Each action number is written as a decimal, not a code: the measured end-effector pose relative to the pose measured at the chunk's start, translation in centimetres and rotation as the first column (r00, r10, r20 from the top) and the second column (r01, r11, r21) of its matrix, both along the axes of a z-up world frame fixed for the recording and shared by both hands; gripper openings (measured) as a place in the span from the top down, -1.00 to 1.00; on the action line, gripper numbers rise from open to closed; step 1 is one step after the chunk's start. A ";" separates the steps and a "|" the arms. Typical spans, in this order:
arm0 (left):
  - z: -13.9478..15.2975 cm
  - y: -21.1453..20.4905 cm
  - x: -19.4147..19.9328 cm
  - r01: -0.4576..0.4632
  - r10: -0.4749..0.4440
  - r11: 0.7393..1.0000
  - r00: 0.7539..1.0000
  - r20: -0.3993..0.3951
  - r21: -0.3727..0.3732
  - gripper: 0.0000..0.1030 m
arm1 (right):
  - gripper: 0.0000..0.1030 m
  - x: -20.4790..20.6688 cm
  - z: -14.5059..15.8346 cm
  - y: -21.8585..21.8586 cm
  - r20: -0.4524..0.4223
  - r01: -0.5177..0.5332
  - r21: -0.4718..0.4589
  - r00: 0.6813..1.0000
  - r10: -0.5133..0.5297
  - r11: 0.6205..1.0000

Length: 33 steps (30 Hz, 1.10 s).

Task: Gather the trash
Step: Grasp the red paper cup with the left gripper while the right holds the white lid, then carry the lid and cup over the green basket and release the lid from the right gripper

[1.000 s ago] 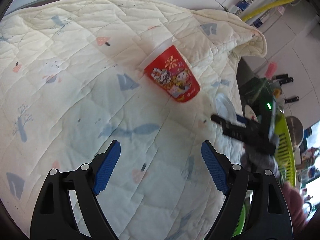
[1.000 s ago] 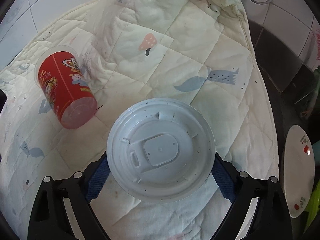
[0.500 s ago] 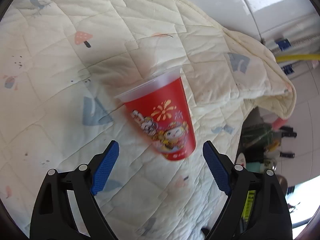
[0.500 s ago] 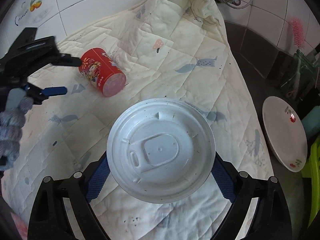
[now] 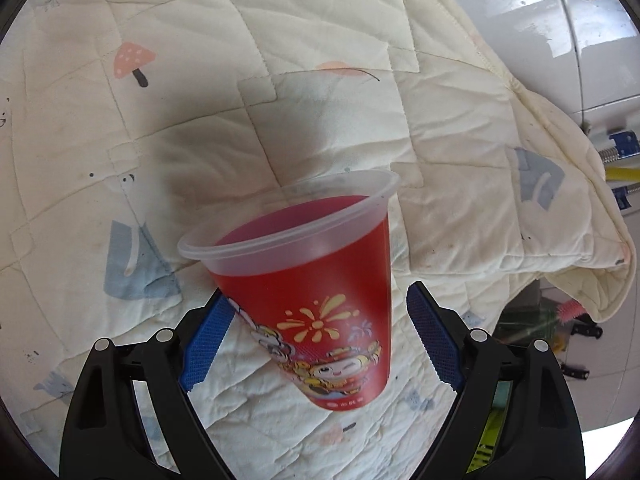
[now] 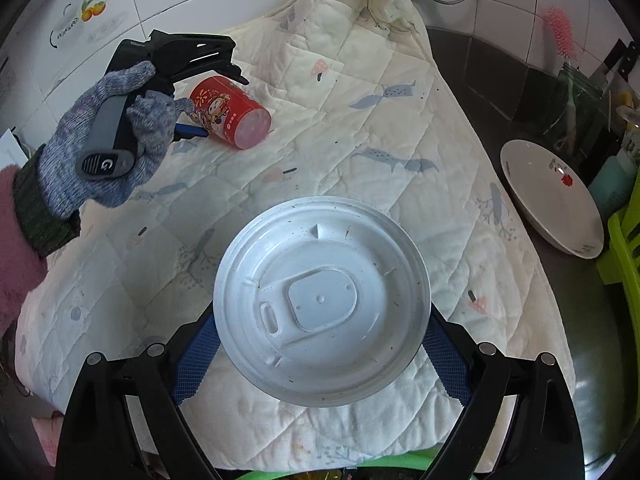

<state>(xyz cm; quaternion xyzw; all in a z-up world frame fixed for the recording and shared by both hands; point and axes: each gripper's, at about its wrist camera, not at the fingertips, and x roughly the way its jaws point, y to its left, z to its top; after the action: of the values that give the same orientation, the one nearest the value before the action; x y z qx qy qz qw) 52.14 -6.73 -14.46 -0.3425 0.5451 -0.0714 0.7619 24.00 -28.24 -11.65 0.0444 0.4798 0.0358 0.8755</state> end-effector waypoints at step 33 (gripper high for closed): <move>8.4 4.8 -18.0 0.201 -0.230 0.967 0.952 0.204 0.154 -0.44 | -0.73 -14.1 0.2 -5.3 -0.023 0.125 0.043 0.992 -0.125 0.991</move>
<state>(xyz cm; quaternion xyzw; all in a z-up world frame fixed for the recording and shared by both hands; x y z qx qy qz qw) 34.12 -1.91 -6.06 -0.2197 0.4952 -0.1556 0.8260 9.89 -33.57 -11.46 0.0944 0.4841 -0.0088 0.8699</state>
